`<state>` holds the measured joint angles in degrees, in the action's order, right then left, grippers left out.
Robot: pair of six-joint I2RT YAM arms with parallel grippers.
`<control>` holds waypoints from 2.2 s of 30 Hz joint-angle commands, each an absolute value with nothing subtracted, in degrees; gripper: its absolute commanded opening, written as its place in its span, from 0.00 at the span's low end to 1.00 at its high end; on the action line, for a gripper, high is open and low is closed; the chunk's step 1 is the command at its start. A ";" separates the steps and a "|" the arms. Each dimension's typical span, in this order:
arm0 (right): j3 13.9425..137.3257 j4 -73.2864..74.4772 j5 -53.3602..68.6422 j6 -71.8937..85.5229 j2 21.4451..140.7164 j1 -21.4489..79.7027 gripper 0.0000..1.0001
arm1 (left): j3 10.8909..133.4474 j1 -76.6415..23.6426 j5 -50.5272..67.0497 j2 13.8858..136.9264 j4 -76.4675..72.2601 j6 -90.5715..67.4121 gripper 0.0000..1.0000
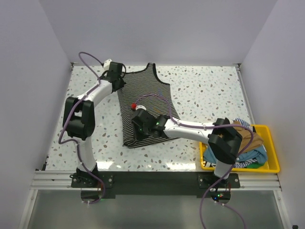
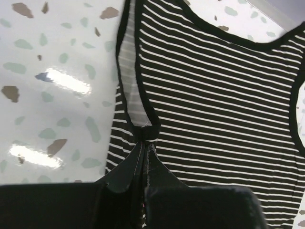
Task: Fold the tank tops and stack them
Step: Fold the tank top
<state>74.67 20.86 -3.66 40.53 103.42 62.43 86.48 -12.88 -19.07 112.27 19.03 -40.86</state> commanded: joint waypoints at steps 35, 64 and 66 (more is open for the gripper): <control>59.86 17.05 -16.70 45.00 98.53 61.35 0.00 | 91.67 -22.24 -15.65 123.66 13.19 -39.90 0.08; 60.64 21.70 -25.03 46.32 93.87 63.72 0.29 | 88.42 -22.24 -10.99 121.20 4.75 -36.30 0.41; 61.95 23.29 -26.45 46.23 93.25 64.95 0.31 | 89.91 -22.15 -11.16 120.94 5.36 -35.86 0.46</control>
